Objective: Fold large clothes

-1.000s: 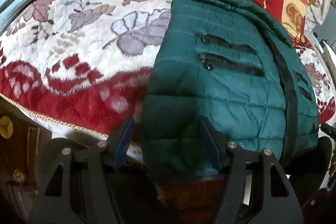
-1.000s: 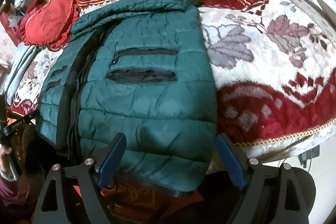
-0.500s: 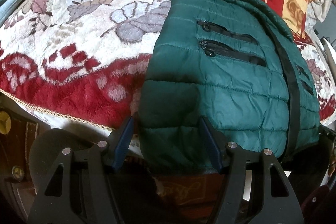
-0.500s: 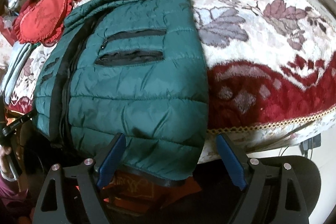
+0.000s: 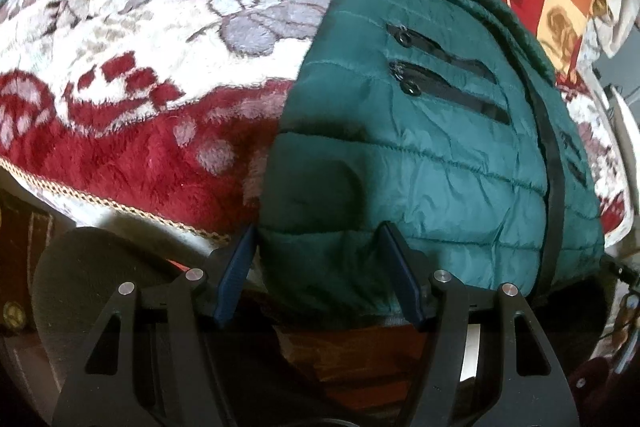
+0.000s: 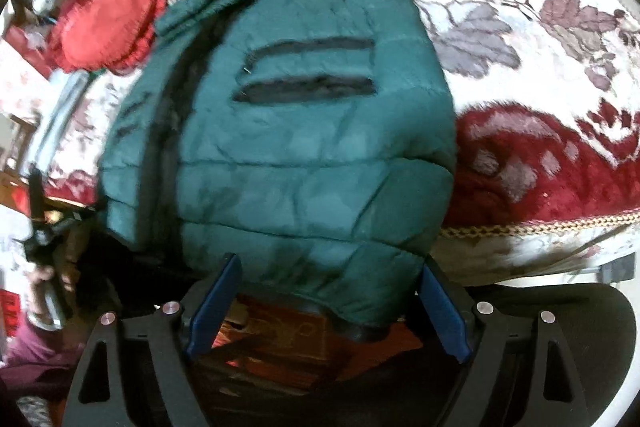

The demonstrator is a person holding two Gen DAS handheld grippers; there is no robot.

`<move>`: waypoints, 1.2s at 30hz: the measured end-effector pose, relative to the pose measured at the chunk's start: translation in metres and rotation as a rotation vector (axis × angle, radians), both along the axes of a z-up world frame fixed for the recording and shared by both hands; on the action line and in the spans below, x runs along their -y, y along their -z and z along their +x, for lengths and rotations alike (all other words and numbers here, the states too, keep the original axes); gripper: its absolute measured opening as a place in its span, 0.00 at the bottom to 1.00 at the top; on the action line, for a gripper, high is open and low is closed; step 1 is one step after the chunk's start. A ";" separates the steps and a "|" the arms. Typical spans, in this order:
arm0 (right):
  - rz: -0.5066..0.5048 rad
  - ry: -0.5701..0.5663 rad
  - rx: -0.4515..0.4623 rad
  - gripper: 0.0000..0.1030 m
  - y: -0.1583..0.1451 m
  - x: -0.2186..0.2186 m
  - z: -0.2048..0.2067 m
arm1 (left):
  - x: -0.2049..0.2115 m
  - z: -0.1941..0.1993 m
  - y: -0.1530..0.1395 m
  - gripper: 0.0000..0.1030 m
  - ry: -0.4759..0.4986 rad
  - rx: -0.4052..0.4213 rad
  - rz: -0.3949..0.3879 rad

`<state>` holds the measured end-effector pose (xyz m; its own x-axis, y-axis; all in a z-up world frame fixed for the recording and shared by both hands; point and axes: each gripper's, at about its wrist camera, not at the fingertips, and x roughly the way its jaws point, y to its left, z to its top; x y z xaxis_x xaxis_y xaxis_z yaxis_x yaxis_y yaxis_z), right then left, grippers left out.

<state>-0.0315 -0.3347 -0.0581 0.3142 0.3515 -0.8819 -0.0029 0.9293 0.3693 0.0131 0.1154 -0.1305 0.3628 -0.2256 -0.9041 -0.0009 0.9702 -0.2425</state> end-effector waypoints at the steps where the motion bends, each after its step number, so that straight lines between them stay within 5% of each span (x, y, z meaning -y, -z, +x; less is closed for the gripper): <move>1: 0.019 0.001 0.008 0.83 -0.003 0.000 0.001 | -0.003 0.000 0.000 0.62 -0.013 0.000 -0.011; 10: -0.009 -0.015 -0.015 0.83 0.008 -0.004 0.005 | -0.006 -0.001 0.005 0.62 -0.001 -0.030 -0.089; 23: 0.061 0.030 -0.015 0.83 0.021 0.005 0.013 | 0.008 -0.001 0.003 0.62 0.065 -0.019 -0.101; 24: 0.056 0.032 -0.016 0.80 0.022 0.004 0.014 | 0.010 -0.001 0.002 0.57 0.073 -0.018 -0.091; 26: 0.019 0.033 -0.011 0.54 0.023 0.003 0.014 | 0.013 -0.001 -0.002 0.42 0.077 -0.011 -0.064; 29: -0.016 0.014 0.018 0.32 0.017 0.004 0.011 | 0.015 -0.002 -0.008 0.23 0.087 0.008 -0.050; 32: -0.004 -0.007 0.052 0.22 0.008 0.009 0.006 | 0.016 -0.005 -0.016 0.16 0.113 0.032 -0.042; 36: 0.011 -0.011 0.069 0.22 0.003 0.012 0.006 | 0.020 -0.001 -0.017 0.16 0.131 0.028 -0.024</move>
<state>-0.0259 -0.3463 -0.0607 0.3701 0.3650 -0.8543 -0.0392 0.9249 0.3781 0.0125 0.0955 -0.1134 0.3543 -0.2942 -0.8876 0.1326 0.9554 -0.2637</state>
